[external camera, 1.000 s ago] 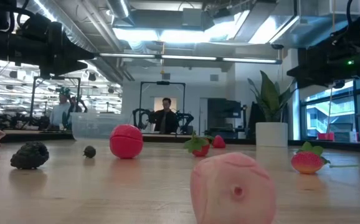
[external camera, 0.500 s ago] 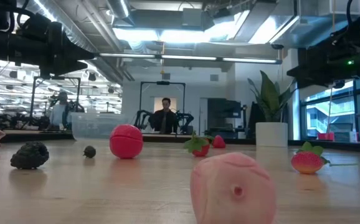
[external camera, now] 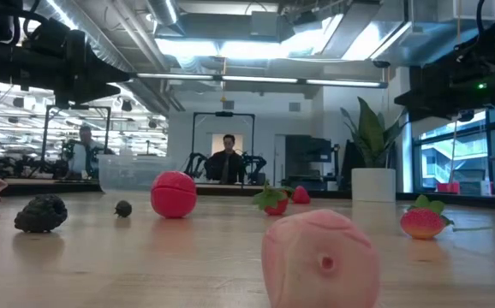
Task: Pick and placing Produce into tupperware
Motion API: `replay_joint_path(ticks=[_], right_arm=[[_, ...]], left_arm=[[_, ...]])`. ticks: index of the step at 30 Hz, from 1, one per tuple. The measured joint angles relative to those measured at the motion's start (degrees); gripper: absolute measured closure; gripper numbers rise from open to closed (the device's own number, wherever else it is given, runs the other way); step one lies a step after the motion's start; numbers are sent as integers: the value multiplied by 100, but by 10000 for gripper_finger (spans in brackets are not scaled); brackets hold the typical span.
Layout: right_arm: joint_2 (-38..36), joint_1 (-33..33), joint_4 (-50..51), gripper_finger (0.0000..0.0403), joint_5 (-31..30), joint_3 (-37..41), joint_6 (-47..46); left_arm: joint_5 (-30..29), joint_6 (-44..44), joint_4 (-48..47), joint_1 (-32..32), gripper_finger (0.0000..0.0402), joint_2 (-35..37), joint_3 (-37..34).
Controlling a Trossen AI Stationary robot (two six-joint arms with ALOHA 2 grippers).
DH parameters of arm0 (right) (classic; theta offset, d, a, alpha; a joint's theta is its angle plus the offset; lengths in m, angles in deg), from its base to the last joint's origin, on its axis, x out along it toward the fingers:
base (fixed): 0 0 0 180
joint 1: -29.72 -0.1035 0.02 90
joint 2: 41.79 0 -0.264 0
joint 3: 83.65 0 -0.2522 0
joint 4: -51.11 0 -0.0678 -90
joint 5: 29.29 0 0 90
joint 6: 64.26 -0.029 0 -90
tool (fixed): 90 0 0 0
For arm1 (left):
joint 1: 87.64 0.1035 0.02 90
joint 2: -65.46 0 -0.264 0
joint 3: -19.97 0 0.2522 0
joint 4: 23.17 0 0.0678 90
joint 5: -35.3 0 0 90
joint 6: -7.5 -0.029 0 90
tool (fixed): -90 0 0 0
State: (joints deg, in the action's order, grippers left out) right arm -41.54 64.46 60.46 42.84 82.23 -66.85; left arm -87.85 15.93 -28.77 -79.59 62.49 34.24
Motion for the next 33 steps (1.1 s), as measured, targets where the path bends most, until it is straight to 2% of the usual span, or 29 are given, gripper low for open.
replay_joint_path(ticks=[23, 30, 33], right_arm=[[0, 0, 0, 134, 0, 0, 0], [0, 1, 0, 134, 1, 0, 1], [0, 0, 0, 134, 2, 0, 2]], left_arm=[[-2, 3, 1, 1, 138, -1, 0], [-331, 12, 44, 1, 138, 0, 0], [-329, 294, 45, 2, 138, -2, 1]])
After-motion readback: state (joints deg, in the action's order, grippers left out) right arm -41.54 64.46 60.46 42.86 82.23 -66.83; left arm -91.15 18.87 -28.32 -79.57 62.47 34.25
